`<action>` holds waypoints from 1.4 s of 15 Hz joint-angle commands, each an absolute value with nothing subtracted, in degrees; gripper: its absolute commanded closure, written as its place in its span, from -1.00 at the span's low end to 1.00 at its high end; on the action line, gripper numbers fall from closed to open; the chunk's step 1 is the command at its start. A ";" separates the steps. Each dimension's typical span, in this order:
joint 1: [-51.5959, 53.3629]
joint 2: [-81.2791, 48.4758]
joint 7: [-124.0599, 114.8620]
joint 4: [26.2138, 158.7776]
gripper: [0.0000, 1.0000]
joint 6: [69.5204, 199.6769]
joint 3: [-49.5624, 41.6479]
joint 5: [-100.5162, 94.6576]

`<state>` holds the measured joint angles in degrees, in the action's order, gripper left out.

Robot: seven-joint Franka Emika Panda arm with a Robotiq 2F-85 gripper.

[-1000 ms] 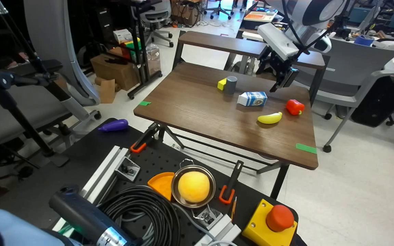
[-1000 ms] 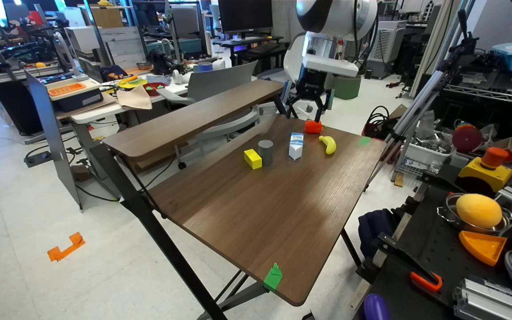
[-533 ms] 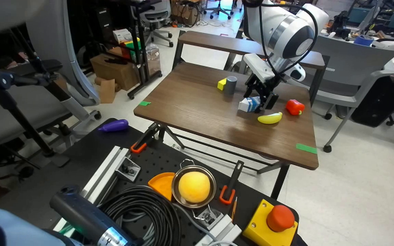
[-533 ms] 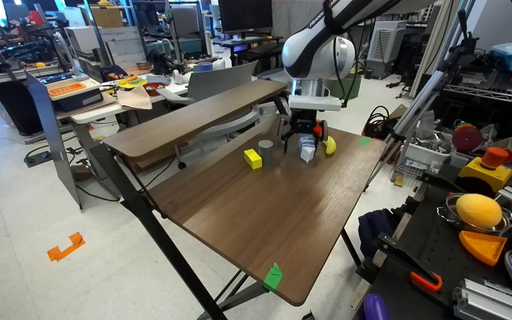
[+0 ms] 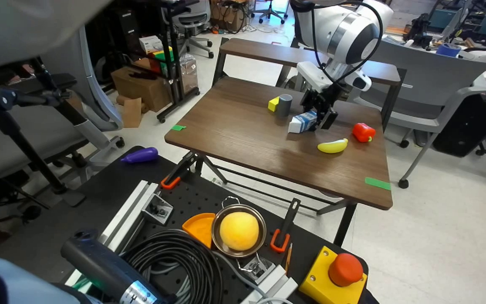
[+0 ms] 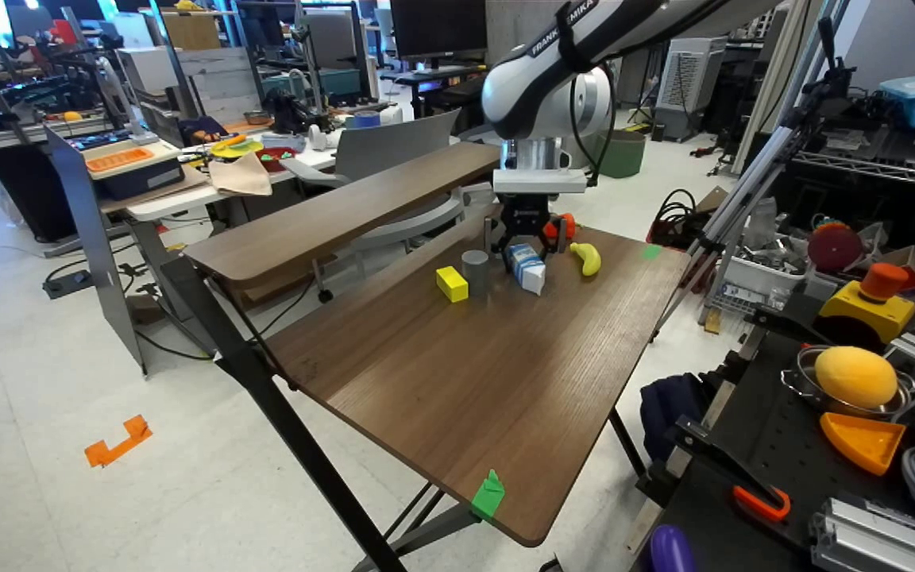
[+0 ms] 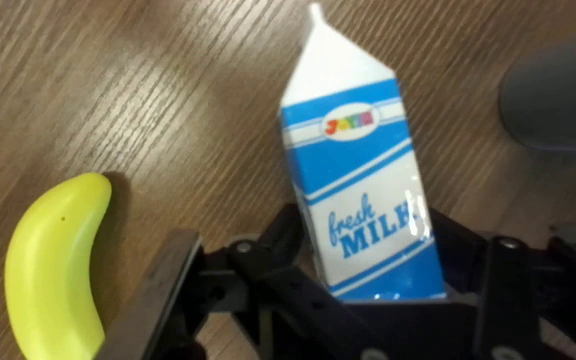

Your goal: Move the milk carton to the left

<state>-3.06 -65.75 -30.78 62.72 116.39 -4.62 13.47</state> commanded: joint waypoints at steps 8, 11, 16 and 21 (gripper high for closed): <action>-3.00 -64.62 -25.95 62.27 0.52 112.31 -4.70 9.63; -3.15 -62.25 -22.45 65.16 0.52 113.47 -4.50 9.32; -3.19 -58.30 -18.33 68.79 0.52 114.32 -4.13 9.29; -2.54 -54.72 -14.89 73.51 0.52 114.25 -3.99 8.63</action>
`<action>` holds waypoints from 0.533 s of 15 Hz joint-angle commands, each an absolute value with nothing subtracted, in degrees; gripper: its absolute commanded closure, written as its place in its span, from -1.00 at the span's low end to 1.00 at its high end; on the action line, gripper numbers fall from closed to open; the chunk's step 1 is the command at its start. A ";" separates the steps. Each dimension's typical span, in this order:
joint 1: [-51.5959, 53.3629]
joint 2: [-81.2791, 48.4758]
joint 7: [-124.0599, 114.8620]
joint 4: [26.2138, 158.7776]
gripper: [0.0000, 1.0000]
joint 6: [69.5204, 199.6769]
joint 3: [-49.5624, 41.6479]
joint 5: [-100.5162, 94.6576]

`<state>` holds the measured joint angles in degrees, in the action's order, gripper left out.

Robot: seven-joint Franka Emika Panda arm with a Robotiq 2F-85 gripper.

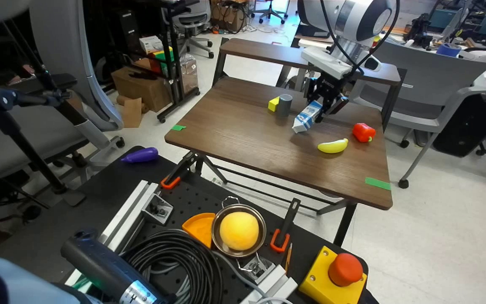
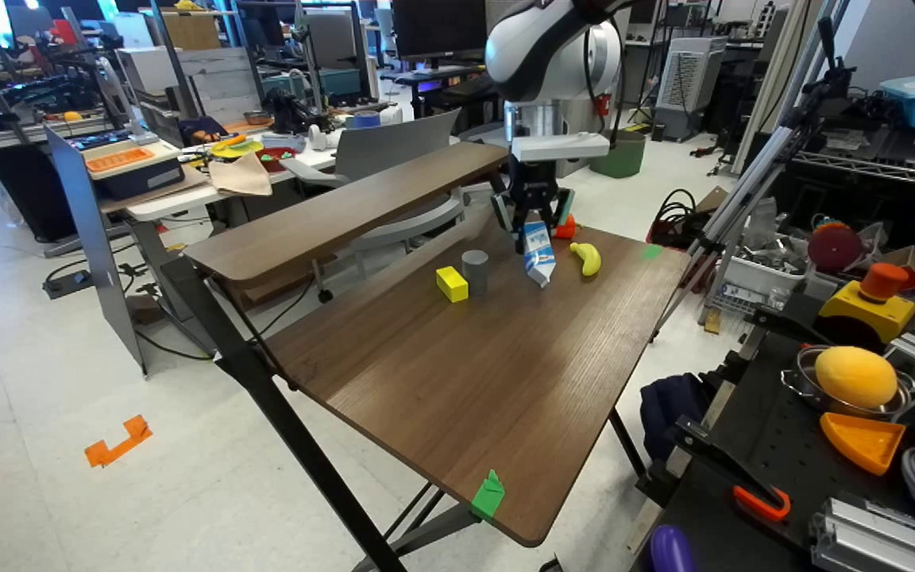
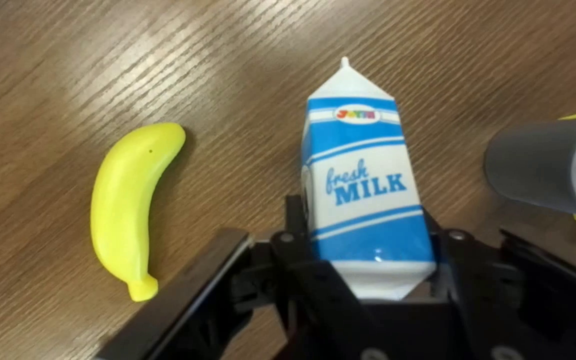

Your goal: Move the milk carton to the left

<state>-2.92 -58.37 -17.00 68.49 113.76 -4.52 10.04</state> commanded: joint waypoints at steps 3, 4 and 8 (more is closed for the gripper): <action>-1.51 -53.08 -13.34 76.59 0.52 113.92 -3.88 7.53; -0.97 -52.50 -13.08 77.73 0.52 114.09 -3.83 7.03; 1.62 -50.71 -12.95 81.27 0.52 114.17 -3.65 4.99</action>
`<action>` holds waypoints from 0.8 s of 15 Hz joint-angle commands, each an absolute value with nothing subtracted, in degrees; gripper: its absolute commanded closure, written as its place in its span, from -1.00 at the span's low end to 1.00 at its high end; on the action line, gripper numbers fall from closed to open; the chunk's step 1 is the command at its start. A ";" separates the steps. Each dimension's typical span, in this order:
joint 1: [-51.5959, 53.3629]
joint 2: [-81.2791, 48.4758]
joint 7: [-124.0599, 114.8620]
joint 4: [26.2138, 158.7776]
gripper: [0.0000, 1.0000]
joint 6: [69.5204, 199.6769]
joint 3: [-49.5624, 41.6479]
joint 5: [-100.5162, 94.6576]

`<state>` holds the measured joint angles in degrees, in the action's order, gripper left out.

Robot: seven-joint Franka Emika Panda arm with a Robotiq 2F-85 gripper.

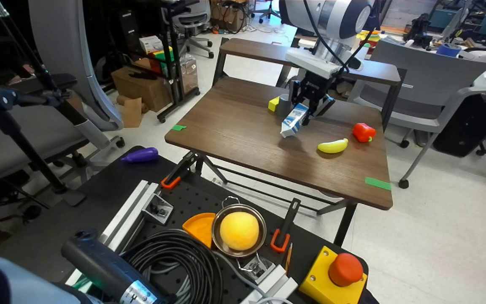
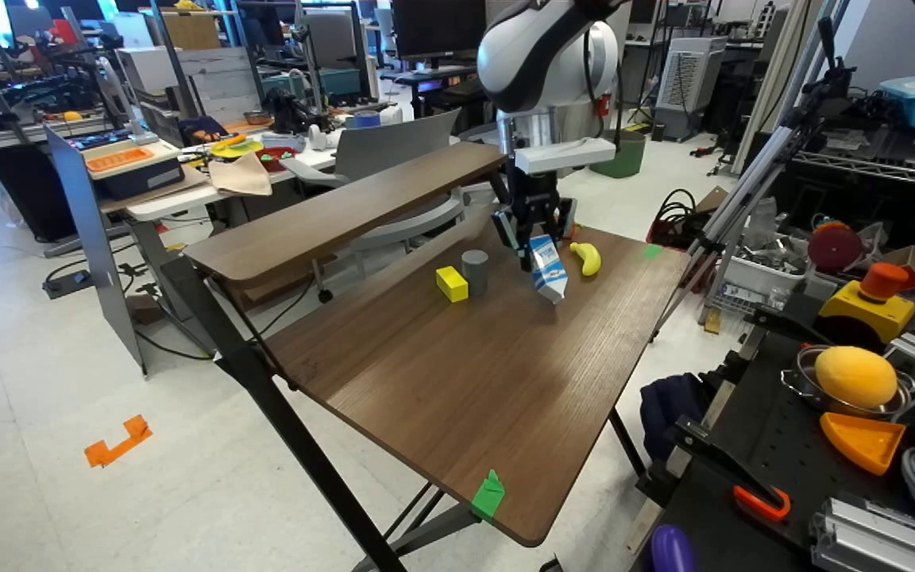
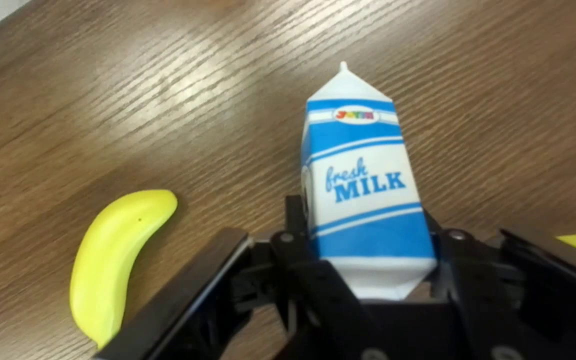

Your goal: Move the milk carton to the left

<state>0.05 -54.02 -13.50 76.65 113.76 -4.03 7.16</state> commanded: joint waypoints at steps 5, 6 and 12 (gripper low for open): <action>5.04 -49.03 -13.45 84.56 0.52 114.65 -3.11 2.91; 5.66 -48.68 -13.55 85.15 0.52 114.71 -2.99 2.55; 8.82 -47.49 -13.97 87.38 0.52 115.49 -2.26 0.74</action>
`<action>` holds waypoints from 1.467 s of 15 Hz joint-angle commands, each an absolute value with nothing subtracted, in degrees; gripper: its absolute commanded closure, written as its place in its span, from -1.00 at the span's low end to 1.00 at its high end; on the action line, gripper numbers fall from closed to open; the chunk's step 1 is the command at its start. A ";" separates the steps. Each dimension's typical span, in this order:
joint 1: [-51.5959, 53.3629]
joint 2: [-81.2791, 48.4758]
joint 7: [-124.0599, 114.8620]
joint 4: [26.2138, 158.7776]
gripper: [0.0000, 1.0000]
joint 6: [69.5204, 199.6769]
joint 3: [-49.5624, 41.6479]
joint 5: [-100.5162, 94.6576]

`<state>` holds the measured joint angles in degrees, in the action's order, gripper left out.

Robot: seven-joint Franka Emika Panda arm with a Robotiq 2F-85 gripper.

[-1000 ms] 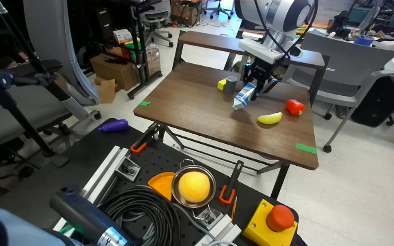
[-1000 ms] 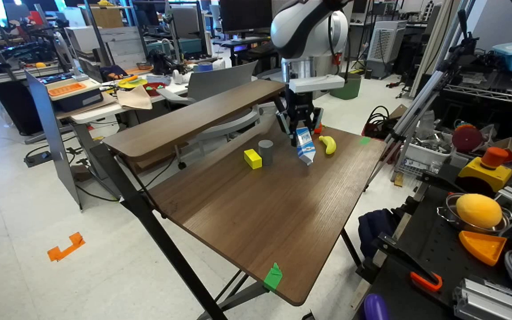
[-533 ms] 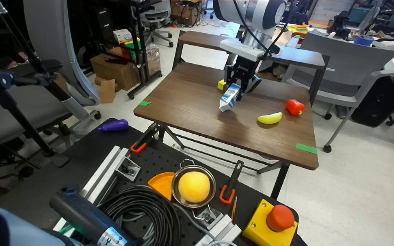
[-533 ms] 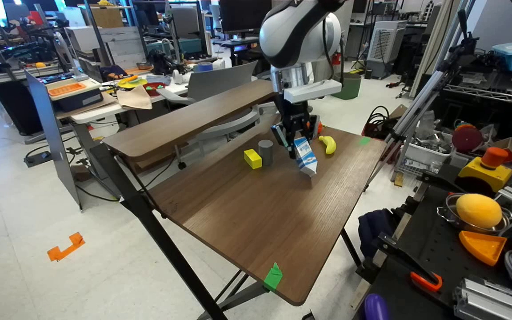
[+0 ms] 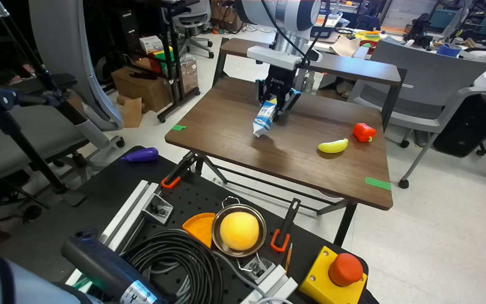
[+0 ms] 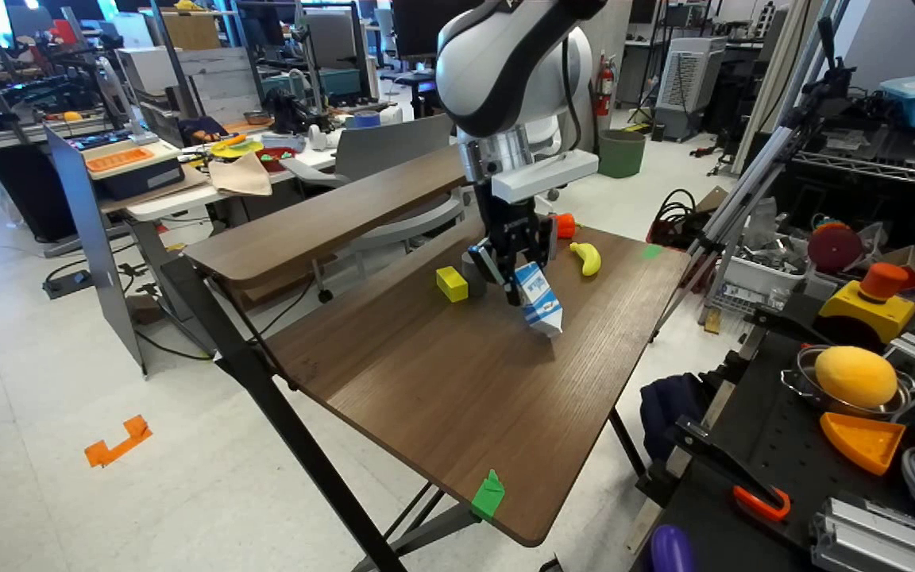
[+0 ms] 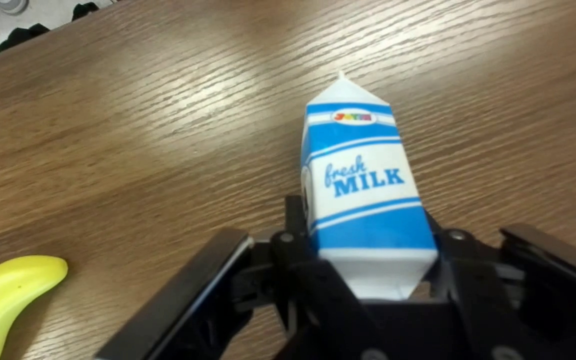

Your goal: Move the milk carton to the left

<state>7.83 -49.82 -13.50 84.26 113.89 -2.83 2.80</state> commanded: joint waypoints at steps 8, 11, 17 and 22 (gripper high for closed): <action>11.84 -49.51 -15.72 85.46 0.52 115.88 -2.06 -1.47; 12.33 -50.47 -16.38 84.86 0.52 116.01 -2.22 -2.03; 12.57 -54.32 -18.54 81.55 0.52 115.88 -2.84 -2.98; 12.67 -56.86 -19.88 78.33 0.52 115.29 -3.19 -3.23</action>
